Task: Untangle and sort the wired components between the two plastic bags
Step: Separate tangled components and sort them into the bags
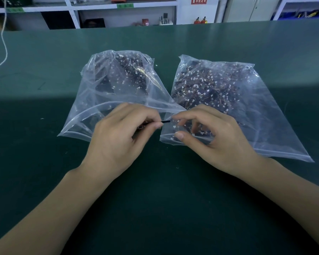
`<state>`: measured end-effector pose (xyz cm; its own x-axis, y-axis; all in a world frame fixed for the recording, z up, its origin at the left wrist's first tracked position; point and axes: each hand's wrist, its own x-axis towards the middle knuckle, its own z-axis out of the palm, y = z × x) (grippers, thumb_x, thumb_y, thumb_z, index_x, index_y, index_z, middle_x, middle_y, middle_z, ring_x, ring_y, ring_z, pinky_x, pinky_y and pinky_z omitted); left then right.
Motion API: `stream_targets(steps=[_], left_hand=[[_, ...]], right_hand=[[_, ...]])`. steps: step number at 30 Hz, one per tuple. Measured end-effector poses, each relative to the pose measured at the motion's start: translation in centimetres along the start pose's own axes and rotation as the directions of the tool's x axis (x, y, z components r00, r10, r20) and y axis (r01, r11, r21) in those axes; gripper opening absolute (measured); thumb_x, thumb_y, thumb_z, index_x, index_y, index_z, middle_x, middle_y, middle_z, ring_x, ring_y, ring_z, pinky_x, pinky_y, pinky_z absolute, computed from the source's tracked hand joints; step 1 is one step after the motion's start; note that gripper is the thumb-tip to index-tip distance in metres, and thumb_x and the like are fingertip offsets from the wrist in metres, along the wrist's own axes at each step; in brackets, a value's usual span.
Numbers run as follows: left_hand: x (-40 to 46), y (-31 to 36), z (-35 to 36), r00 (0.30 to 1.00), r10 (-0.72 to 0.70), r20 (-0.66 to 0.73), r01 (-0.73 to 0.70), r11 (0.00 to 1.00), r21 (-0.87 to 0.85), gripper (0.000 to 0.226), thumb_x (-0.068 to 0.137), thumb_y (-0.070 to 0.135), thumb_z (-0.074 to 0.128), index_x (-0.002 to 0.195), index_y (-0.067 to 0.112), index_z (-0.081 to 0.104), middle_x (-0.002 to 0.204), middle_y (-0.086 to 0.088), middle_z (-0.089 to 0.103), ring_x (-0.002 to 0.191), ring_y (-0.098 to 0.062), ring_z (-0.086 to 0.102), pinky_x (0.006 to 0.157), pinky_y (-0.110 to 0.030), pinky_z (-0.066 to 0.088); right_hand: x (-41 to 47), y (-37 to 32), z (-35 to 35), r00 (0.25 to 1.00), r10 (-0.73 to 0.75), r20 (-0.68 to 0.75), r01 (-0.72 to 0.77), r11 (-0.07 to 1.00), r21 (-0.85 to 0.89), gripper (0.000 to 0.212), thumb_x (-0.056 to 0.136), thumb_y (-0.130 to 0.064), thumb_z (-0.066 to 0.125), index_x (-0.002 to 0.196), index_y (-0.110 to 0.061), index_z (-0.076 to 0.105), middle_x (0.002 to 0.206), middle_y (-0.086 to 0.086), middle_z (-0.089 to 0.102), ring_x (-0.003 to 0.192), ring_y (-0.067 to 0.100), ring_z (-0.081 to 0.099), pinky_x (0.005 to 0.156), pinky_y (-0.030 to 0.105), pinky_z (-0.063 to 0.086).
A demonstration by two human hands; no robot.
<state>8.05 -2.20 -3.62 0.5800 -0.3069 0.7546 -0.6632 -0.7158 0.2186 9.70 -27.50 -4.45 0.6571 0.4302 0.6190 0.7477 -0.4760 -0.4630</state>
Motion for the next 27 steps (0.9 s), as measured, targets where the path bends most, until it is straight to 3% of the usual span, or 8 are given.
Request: stream_targets(steps=[5, 11, 17, 22, 27], left_hand=[[-0.1, 1.3, 1.0, 0.999, -0.029, -0.016, 0.026, 0.985, -0.169, 0.007, 0.097, 0.016, 0.08, 0.1, 0.009, 0.08, 0.093, 0.007, 0.074, 0.085, -0.013, 0.066, 0.078, -0.026, 0.053], [-0.2, 1.4, 1.0, 0.993, -0.113, -0.031, 0.1, 0.951, -0.291, 0.008, 0.095, 0.011, 0.08, 0.101, 0.007, 0.081, 0.095, 0.005, 0.077, 0.085, -0.009, 0.072, 0.077, -0.023, 0.057], [-0.3, 1.7, 1.4, 0.995, -0.102, 0.016, 0.102, 0.937, -0.334, 0.019, 0.096, 0.006, 0.079, 0.114, 0.008, 0.078, 0.107, 0.008, 0.079, 0.101, -0.002, 0.076, 0.087, -0.022, 0.06], [-0.4, 1.0, 1.2, 0.986, -0.167, 0.027, 0.167, 0.943, -0.289, 0.009, 0.096, 0.022, 0.082, 0.098, 0.015, 0.078, 0.09, 0.012, 0.075, 0.085, -0.011, 0.074, 0.069, -0.032, 0.058], [-0.3, 1.2, 1.2, 0.986, -0.161, 0.041, 0.166, 0.949, -0.267, 0.006, 0.097, 0.021, 0.079, 0.098, 0.015, 0.076, 0.092, 0.013, 0.072, 0.088, -0.015, 0.07, 0.068, -0.032, 0.055]], right_hand=[[0.2, 0.3, 0.2, 0.997, -0.073, -0.036, 0.074, 0.996, 0.049, 0.01, 0.099, -0.011, 0.076, 0.108, -0.008, 0.08, 0.099, -0.004, 0.072, 0.086, 0.014, 0.065, 0.078, 0.022, 0.049], [0.1, 0.1, 0.1, 0.999, -0.035, -0.033, 0.037, 0.996, 0.08, 0.014, 0.094, -0.021, 0.083, 0.103, -0.012, 0.079, 0.097, -0.009, 0.072, 0.082, 0.013, 0.065, 0.077, 0.023, 0.051], [0.1, 0.1, 0.0, 0.997, -0.001, -0.075, 0.006, 0.997, 0.073, 0.007, 0.095, -0.016, 0.08, 0.096, -0.01, 0.078, 0.087, 0.0, 0.071, 0.073, 0.019, 0.062, 0.073, 0.024, 0.048], [0.2, 0.1, 0.0, 0.998, 0.004, -0.064, 0.0, 0.999, 0.054, 0.006, 0.095, -0.016, 0.08, 0.095, -0.011, 0.078, 0.087, -0.001, 0.07, 0.074, 0.016, 0.062, 0.075, 0.023, 0.047], [0.1, 0.1, 0.1, 0.998, 0.006, -0.064, -0.002, 0.998, 0.056, 0.007, 0.095, -0.017, 0.079, 0.096, -0.01, 0.078, 0.086, -0.001, 0.07, 0.074, 0.018, 0.061, 0.074, 0.024, 0.048]])
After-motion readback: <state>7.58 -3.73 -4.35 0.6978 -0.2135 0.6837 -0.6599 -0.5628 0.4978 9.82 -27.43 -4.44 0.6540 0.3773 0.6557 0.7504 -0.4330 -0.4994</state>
